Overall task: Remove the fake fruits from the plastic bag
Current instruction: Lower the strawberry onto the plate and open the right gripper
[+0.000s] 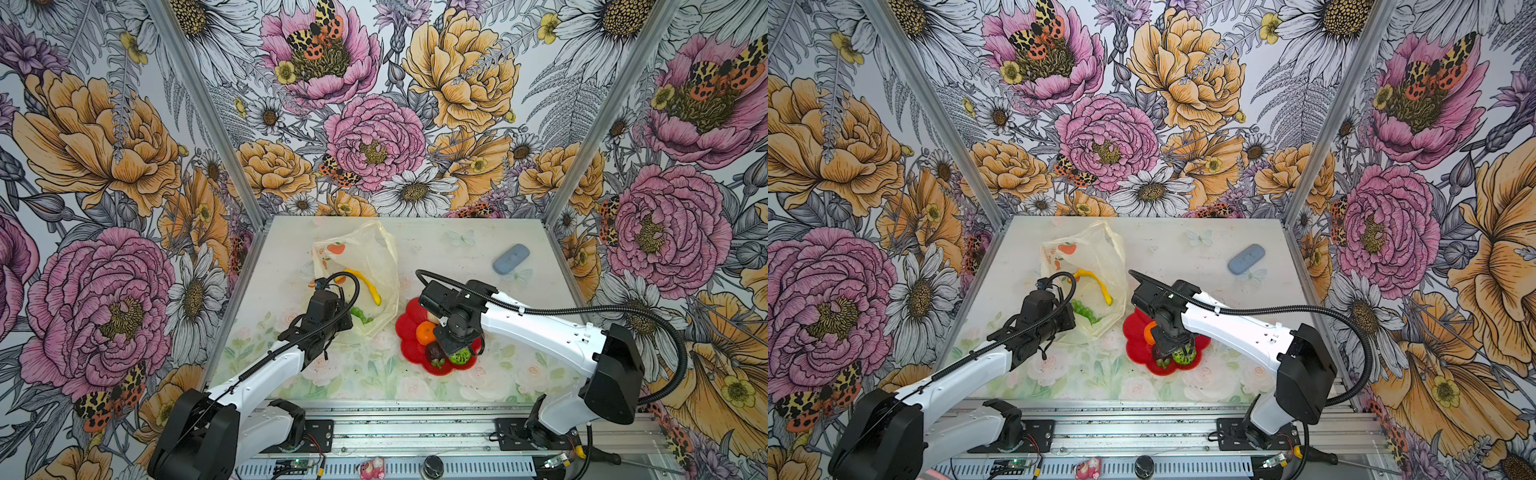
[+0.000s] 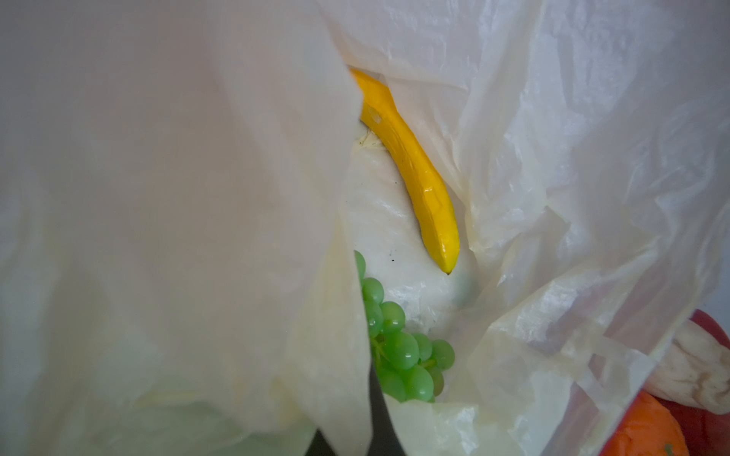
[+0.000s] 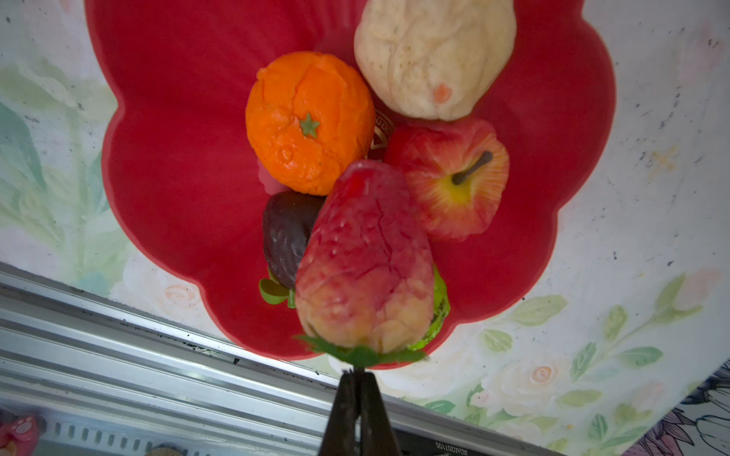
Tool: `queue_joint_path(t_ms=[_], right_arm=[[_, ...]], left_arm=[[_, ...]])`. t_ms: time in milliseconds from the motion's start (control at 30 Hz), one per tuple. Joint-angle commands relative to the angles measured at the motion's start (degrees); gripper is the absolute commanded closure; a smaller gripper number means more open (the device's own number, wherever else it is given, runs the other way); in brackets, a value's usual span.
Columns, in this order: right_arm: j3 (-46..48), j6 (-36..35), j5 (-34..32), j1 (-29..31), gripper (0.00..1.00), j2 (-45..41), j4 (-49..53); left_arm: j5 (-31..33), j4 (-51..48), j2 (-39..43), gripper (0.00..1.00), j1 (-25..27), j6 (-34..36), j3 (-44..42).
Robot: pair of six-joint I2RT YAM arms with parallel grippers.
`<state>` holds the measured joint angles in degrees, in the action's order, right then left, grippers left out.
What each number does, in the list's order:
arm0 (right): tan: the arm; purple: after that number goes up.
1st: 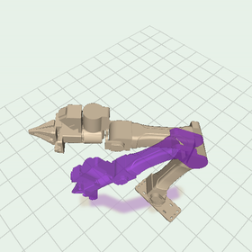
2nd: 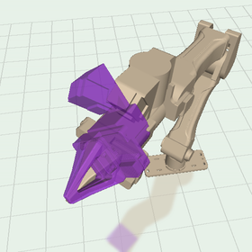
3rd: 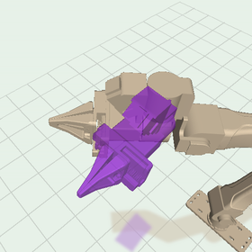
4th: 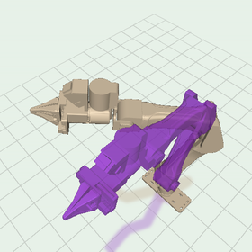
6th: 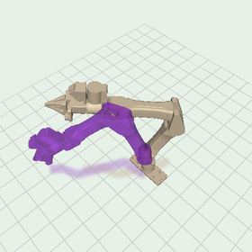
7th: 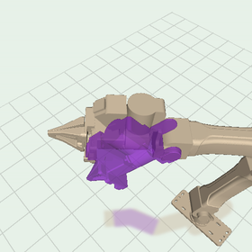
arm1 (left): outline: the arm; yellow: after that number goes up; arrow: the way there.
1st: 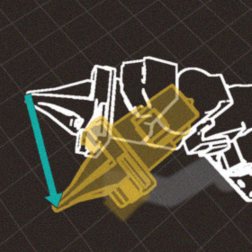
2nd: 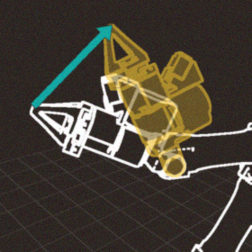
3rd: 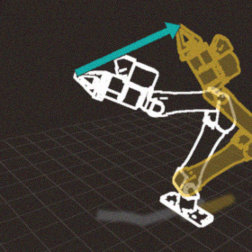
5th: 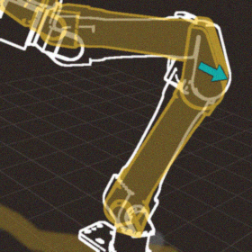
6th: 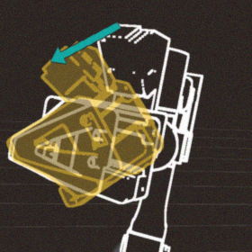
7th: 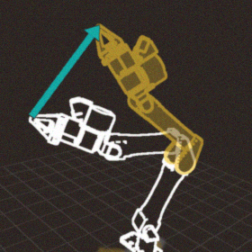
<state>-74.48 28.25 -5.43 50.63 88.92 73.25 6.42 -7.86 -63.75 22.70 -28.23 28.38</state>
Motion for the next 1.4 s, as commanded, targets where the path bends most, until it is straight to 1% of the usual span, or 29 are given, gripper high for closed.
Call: queue_joint_path(t_ms=[0,467,833,933,1133,1367], right_arm=[[-2.68,-0.94,-0.08,-0.25,1.0,1.59,1.48],[-6.07,-0.69,-3.0,-0.55,1.0,7.03,3.21],[-7.96,-1.27,-4.4,-0.71,1.0,11.0,2.08],[-7.88,-1.26,-4.49,-0.66,0.98,11.5,1.51],[-7.94,-1.28,-4.27,-0.71,0.88,11.3,1.06],[-7.45,-1.09,-5.0,-0.63,0.68,9.04,1.1]], left_arm=[[0.17,0.94,0.7,1.0,-0.31,0.94,-0.6],[0.26,0.77,1.0,1.0,-0.31,1.1,-0.57],[0.26,0.65,1.44,1.0,-0.29,1.18,-0.59],[0.31,0.62,1.68,1.0,-0.29,1.16,-0.67],[0.27,0.64,1.62,1.0,-0.29,1.24,-0.68],[0.42,0.47,1.98,1.0,-0.33,1.24,-0.76]])
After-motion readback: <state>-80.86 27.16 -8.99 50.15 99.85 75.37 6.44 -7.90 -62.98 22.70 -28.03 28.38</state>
